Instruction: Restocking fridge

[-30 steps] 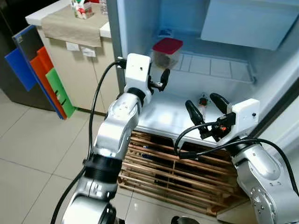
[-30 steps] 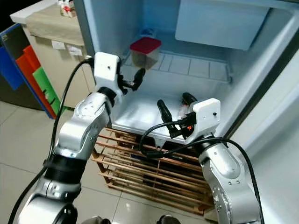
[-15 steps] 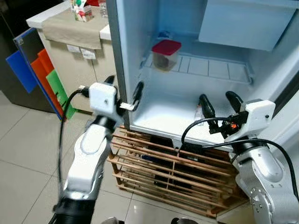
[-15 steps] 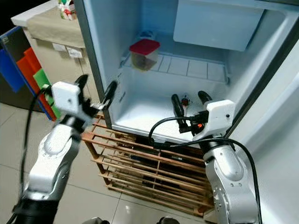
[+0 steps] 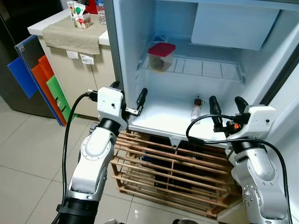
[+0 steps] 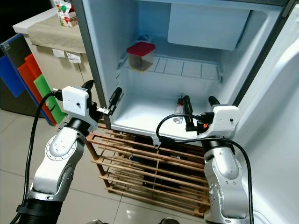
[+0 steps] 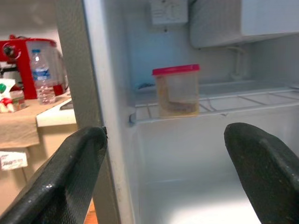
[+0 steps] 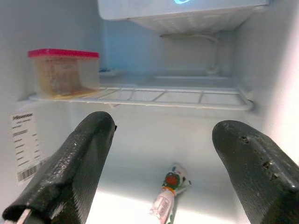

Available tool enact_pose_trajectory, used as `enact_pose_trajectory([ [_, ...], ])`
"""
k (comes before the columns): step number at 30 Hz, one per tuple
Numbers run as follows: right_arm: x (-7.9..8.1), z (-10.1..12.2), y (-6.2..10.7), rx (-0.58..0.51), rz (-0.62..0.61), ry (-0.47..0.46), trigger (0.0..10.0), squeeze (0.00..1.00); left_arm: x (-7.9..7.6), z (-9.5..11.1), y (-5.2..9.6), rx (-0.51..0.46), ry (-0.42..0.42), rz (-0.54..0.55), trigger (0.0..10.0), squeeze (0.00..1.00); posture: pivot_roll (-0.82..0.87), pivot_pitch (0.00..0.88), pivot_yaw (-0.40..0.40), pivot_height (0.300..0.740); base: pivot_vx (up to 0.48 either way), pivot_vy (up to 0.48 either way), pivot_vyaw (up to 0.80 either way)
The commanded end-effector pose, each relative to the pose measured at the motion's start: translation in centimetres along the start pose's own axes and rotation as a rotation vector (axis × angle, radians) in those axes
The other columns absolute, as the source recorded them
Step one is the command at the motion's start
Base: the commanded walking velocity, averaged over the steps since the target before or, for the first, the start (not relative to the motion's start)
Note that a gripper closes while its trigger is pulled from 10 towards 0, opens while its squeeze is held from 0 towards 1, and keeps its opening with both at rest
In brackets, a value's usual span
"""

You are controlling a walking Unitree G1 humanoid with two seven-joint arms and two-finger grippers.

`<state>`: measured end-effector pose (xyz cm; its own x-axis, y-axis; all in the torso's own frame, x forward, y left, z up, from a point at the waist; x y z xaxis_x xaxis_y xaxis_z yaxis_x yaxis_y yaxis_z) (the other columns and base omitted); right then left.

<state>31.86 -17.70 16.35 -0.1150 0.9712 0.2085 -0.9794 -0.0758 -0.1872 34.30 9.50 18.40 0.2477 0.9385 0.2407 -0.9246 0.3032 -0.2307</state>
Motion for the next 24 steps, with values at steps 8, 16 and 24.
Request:
enact_pose_trajectory([
  [8, 0.3, -0.8, -0.2, 0.020, 0.015, 0.021, 10.0, 0.00, 0.3, -0.5, -0.4, 0.021, -0.008, 0.020, 10.0, 0.00, -0.14, 0.000, 0.028, 0.740, 0.000, 0.325, -0.74],
  [16, 0.6, -0.6, -0.2, 0.013, 0.034, 0.027, 10.0, 0.00, 0.9, -0.9, -0.4, 0.040, -0.028, 0.064, 10.0, 0.00, -0.14, 0.000, 0.025, 0.740, 0.000, 0.000, 0.00],
  [24, 0.9, -0.7, -0.2, 0.020, 0.053, 0.026, 10.0, 0.00, 1.2, -1.3, -0.4, 0.060, -0.024, 0.095, 10.0, 0.00, -0.14, 0.000, 0.018, 0.740, -0.063, 0.000, 0.00],
])
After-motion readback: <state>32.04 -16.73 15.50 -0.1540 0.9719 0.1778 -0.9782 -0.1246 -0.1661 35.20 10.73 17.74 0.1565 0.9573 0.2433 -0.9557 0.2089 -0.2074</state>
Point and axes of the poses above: a point about 5 cm out from each wrist's last joint towards the gripper, its own y axis pointing back from the gripper into the wrist, its own z axis along the axis of the wrist's last joint, x = y × z, the point moved 6 cm from there along -y, pointing out of the wrist towards the gripper, and after that the axes turned 10 degrees about -y, right-handed, at the moved point
